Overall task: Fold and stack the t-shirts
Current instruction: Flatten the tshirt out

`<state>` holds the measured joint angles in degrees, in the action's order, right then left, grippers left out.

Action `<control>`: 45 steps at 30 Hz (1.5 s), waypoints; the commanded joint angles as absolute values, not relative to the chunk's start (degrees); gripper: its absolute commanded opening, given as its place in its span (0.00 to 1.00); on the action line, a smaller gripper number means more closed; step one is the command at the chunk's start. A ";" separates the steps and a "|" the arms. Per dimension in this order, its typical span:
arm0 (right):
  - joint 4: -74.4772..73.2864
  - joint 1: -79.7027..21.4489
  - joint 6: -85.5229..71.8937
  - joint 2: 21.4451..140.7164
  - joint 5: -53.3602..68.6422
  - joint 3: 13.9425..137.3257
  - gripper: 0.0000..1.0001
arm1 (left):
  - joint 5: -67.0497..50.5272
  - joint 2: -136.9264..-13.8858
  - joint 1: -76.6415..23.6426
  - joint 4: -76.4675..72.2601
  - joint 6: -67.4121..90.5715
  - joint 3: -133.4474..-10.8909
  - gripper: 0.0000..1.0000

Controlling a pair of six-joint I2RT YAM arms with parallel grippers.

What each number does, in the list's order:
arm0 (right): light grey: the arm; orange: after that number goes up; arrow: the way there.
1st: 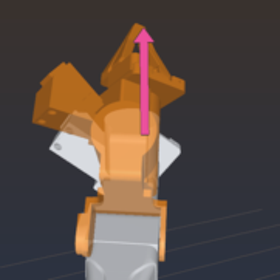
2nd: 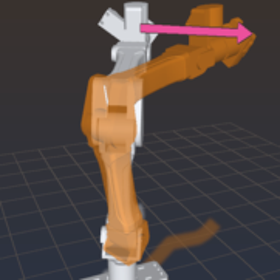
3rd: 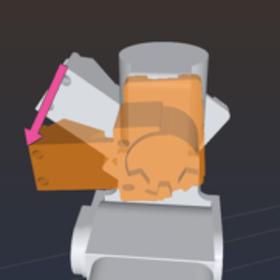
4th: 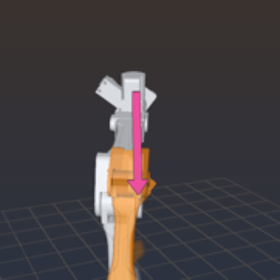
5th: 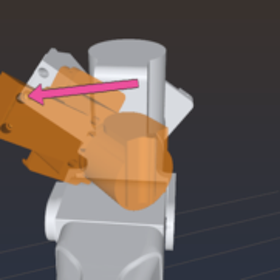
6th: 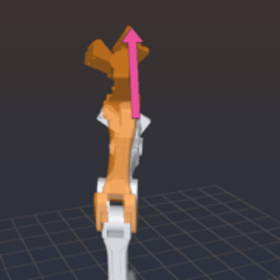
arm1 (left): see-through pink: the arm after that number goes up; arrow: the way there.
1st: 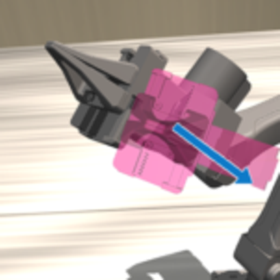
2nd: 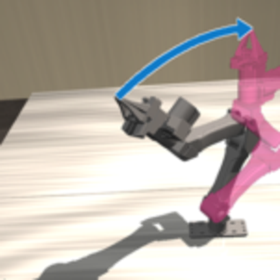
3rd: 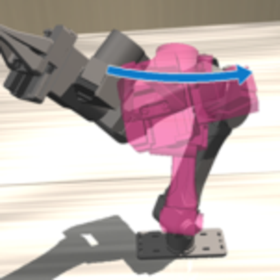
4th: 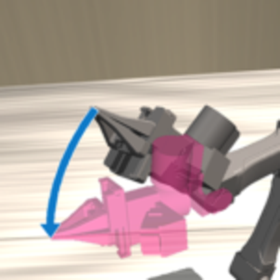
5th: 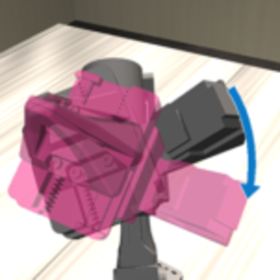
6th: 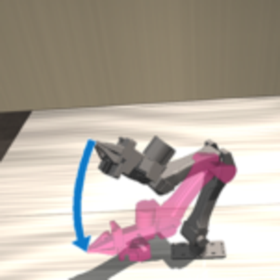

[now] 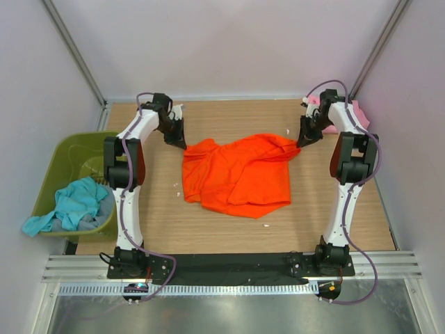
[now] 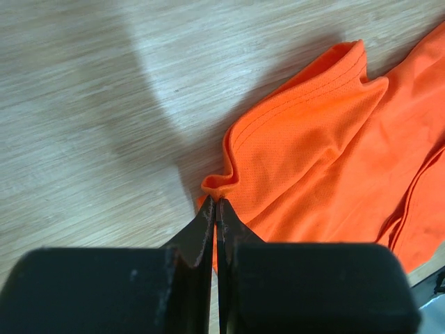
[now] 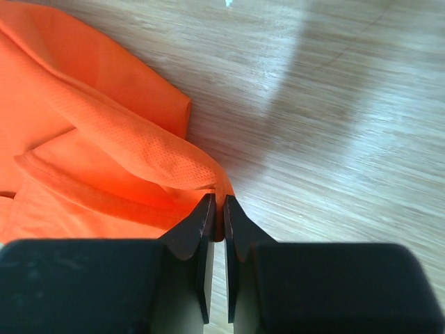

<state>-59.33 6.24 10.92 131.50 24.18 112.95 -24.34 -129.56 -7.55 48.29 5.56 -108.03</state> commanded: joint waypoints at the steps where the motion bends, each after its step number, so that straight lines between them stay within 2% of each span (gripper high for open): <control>1: -59.33 6.42 12.74 126.04 23.03 116.54 0.14 | -23.64 -127.44 -7.82 47.72 4.84 -111.44 0.00; 12: -58.54 6.42 15.46 122.53 16.62 120.23 0.07 | -23.20 -127.80 -7.91 48.69 3.16 -118.21 0.00; 18: -58.54 6.42 17.66 119.63 13.19 128.03 0.01 | -22.94 -122.44 -7.73 49.22 2.37 -125.67 0.00; 27: -59.33 6.33 25.21 112.16 15.20 134.30 0.01 | -22.41 -111.91 -7.91 49.05 0.26 -133.41 0.00; 34: -53.62 6.33 25.59 97.76 18.89 127.19 0.01 | -21.45 -101.01 -8.78 47.02 -1.49 -134.74 0.00; 41: -38.25 6.24 17.58 75.52 29.26 103.22 0.01 | -21.18 -87.48 -12.39 48.51 -1.59 -123.34 0.00; 45: -41.39 6.15 19.07 69.53 29.27 101.25 0.01 | -19.61 -82.27 -12.30 48.69 -2.28 -119.71 0.00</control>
